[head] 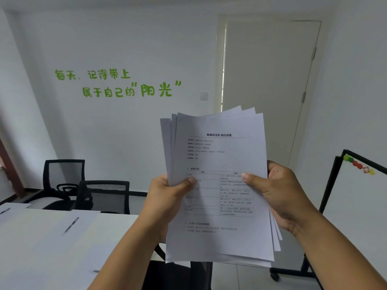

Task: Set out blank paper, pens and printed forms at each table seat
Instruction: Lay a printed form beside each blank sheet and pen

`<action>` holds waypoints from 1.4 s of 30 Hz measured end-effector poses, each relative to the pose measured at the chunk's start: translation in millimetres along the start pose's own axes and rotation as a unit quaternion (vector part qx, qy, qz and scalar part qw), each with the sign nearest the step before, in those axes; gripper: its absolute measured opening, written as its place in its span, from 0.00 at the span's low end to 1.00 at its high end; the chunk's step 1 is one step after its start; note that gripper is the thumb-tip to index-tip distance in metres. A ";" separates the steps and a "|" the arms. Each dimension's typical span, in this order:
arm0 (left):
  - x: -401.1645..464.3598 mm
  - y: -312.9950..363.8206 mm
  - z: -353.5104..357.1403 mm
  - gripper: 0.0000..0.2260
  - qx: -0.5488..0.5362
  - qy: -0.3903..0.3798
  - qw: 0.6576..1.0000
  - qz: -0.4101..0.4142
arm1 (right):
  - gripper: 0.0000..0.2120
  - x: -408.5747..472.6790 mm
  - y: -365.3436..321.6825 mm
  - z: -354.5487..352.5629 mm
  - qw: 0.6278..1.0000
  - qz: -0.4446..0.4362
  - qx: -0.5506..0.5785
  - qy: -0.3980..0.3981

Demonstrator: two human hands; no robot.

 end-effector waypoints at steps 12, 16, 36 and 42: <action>108.1 -28.0 21.5 0.04 0.020 0.014 1.000 -0.011 | 0.10 118.4 38.6 -3.2 0.999 0.015 0.006 -0.028; 147.9 -40.3 45.2 0.05 0.021 0.027 0.999 -0.014 | 0.09 167.9 55.2 -19.5 0.999 0.016 0.008 -0.040; 329.2 -80.5 117.0 0.04 0.033 0.120 0.992 -0.035 | 0.11 398.2 124.3 -54.8 0.990 0.059 0.016 -0.125; 341.7 -92.9 95.5 0.05 0.035 0.125 0.991 -0.045 | 0.10 414.1 141.0 -30.9 0.987 0.071 0.008 -0.142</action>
Point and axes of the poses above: each hand's wrist, its own x-axis towards the middle knuckle, its own z-axis out of the palm, y = z × x, the point moved 8 cm from there along x, towards the middle knuckle, and after that the axes turned 2 degrees about -y, right-handed, at the moved point
